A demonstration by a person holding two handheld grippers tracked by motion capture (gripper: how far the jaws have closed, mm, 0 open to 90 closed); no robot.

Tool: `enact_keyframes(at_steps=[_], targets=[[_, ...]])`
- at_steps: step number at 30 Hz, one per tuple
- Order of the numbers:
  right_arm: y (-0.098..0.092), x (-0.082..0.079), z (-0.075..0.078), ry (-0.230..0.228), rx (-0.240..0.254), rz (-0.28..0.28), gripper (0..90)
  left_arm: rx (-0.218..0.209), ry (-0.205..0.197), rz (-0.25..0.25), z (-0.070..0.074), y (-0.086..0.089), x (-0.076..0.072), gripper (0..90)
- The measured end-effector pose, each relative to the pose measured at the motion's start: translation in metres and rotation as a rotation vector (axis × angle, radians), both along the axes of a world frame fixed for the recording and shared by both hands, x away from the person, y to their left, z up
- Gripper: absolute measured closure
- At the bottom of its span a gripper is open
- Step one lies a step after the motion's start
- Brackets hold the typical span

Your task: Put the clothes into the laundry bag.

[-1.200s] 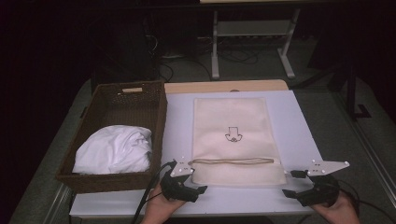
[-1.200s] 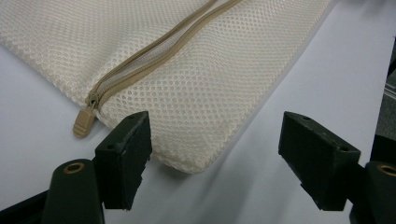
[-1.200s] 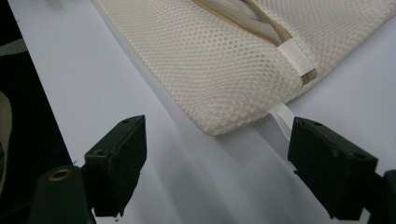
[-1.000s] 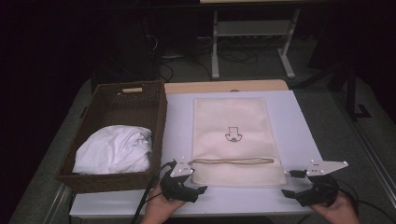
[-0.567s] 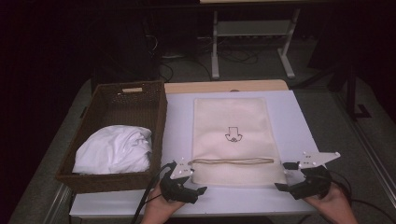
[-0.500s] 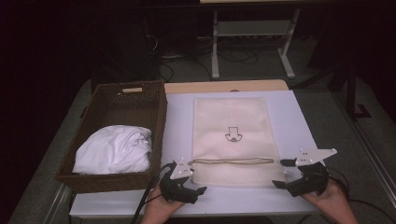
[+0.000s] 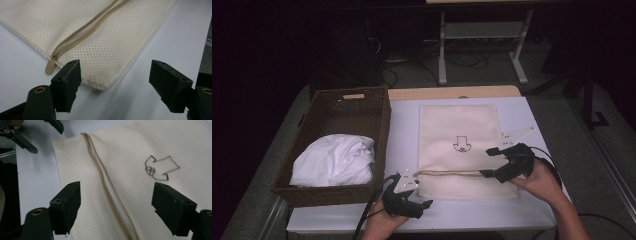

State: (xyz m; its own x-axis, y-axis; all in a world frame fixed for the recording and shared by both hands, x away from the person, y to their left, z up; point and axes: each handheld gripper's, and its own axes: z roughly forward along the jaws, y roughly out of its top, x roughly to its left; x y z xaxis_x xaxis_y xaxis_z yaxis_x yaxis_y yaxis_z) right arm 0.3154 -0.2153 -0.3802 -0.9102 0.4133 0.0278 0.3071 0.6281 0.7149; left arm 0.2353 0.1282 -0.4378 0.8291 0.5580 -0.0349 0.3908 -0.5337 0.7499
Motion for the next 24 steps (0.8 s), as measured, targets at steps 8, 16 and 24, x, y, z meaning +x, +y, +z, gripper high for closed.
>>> enact_keyframes(at_steps=[8,16,24], targets=[[0.025,0.029,-0.010,0.017,-0.034,0.048,30.7,-0.002,0.003,-0.004,0.000,-0.001,0.000,25.1],[0.047,0.049,-0.034,0.055,-0.094,0.110,43.3,-0.007,0.011,0.000,-0.002,-0.001,0.000,25.1],[0.058,0.053,-0.049,0.087,-0.143,0.151,52.2,-0.012,0.012,0.000,-0.001,0.000,0.001,25.1]])
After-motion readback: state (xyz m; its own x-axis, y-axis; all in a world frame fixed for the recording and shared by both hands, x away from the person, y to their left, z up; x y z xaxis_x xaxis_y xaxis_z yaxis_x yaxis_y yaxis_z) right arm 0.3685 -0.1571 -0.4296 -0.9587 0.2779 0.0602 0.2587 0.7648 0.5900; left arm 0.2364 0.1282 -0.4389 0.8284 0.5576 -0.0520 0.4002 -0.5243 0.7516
